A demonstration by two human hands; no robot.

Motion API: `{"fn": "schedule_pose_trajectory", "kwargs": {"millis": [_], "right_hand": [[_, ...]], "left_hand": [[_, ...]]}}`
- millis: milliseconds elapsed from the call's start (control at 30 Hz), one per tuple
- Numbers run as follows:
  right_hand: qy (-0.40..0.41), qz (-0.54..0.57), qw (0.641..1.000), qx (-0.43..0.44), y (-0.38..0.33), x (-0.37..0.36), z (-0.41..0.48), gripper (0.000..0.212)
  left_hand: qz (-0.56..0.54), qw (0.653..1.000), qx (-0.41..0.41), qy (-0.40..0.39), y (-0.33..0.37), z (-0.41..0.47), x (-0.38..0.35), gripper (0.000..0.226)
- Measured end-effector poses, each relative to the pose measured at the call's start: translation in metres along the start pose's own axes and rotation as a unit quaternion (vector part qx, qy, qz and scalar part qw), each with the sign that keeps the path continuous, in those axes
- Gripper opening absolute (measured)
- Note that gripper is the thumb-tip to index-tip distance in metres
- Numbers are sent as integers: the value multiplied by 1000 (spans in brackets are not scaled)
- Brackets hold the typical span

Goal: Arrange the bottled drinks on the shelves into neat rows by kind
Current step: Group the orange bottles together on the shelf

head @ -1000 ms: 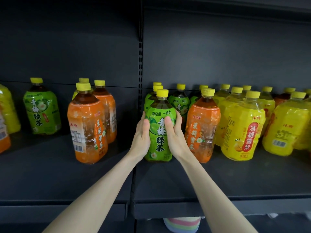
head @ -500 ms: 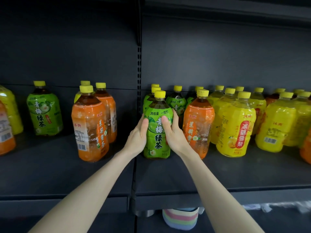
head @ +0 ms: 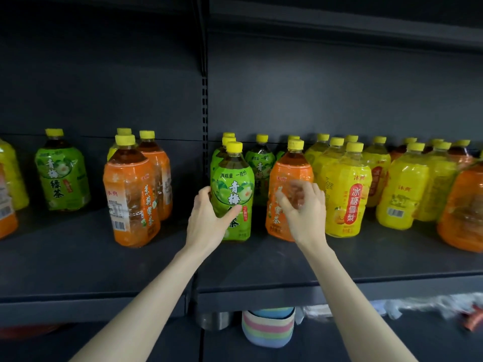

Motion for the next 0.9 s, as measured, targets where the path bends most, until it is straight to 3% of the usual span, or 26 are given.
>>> {"fn": "schedule_pose_trajectory", "kwargs": {"millis": [167, 300, 500, 733, 900], "right_hand": [[14, 10, 999, -44, 19, 6, 9, 75], [-71, 53, 988, -129, 37, -3, 17, 108], [-110, 86, 980, -145, 47, -5, 16, 94], [-166, 185, 954, -168, 32, 13, -13, 97], [-187, 260, 929, -184, 7, 13, -43, 91]], "left_hand": [[-19, 999, 16, 46, 3, -8, -9, 70], [-32, 997, 14, 73, 1, -15, -13, 69], [-26, 995, 17, 92, 3, -20, -16, 66], [14, 997, 31, 66, 3, -23, -10, 67], [14, 986, 56, 158, -4, -36, 38, 39]]}}
Point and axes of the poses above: each hand's wrist, its own z-axis towards the middle knuckle, its own x-axis out of the back of the hand, y = z × x, the point moved 1 cm from there along z, towards the middle knuckle, and after that the axes turned 14 degrees about y, right-handed, at the moved point
